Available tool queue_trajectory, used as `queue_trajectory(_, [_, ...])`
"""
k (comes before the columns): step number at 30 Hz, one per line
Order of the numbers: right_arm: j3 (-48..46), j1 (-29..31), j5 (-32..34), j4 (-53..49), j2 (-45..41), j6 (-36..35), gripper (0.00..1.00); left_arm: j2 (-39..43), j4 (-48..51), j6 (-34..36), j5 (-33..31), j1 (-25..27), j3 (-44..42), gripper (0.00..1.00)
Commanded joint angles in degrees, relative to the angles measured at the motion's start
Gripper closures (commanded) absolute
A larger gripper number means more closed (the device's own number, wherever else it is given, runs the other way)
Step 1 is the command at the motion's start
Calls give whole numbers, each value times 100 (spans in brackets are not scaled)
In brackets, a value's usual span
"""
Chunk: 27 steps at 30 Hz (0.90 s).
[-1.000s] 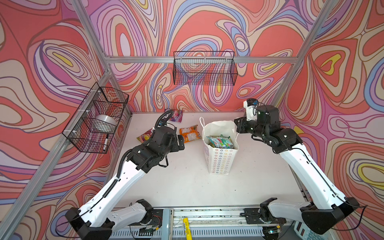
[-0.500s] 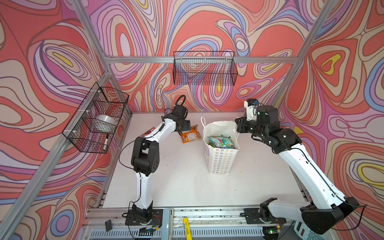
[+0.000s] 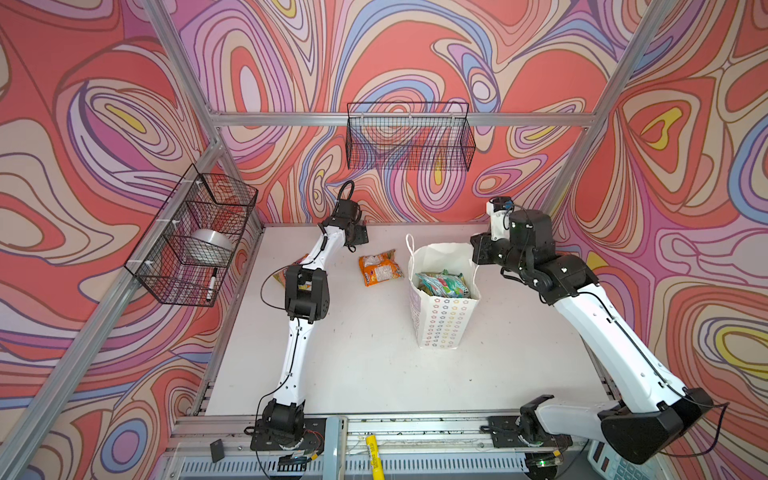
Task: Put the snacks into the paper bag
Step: 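Withdraw the left gripper and move it toward the purple Fox's Berries packet, then grasp the purple Fox's Berries packet by its edge with the left gripper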
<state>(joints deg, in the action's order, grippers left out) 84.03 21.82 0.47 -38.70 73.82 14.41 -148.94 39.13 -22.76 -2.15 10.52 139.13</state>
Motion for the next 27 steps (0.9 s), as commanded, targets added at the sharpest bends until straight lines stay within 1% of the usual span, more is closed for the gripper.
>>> queue_trajectory(1, [-14, 13, 64, 132, 72, -59, 100, -228, -260, -448, 662, -209, 142, 8])
queue_trajectory(4, [-36, 9, 47, 126, 118, -62, 100, -192, -634, -866, 1030, -374, -100, 9])
queue_trajectory(6, [-44, 13, 41, 117, 157, -62, 100, 33, -1192, -1113, 1217, -460, -643, 8])
queue_trajectory(8, [-53, 17, 40, 119, 180, -62, 100, 372, -1969, -1442, 1439, -586, -1419, 8])
queue_trajectory(10, [-53, 15, 40, 117, 195, -62, 100, 681, -2455, -1834, 1472, -701, -2051, 8])
queue_trajectory(12, [-53, 14, 17, 130, 203, -53, 100, 867, -2823, -2152, 1505, -798, -2433, 8])
queue_trajectory(13, [-45, 19, -9, 134, 212, -53, 100, 878, -2882, -2289, 1555, -836, -2486, 8])
queue_trajectory(16, [-45, 19, -57, 151, 237, -40, 100, 640, -2767, -2648, 1848, -915, -2184, 9])
queue_trajectory(20, [-10, 14, -96, 117, 261, -27, 100, 241, -2645, -3229, 1956, -973, -1780, 17])
queue_trajectory(23, [0, 16, -109, 88, 248, -26, 100, -60, -2449, -3409, 1925, -973, -1404, 20])
queue_trajectory(27, [34, 16, -100, 69, 228, -27, 100, -436, -2453, -3634, 1989, -973, -1070, 25])
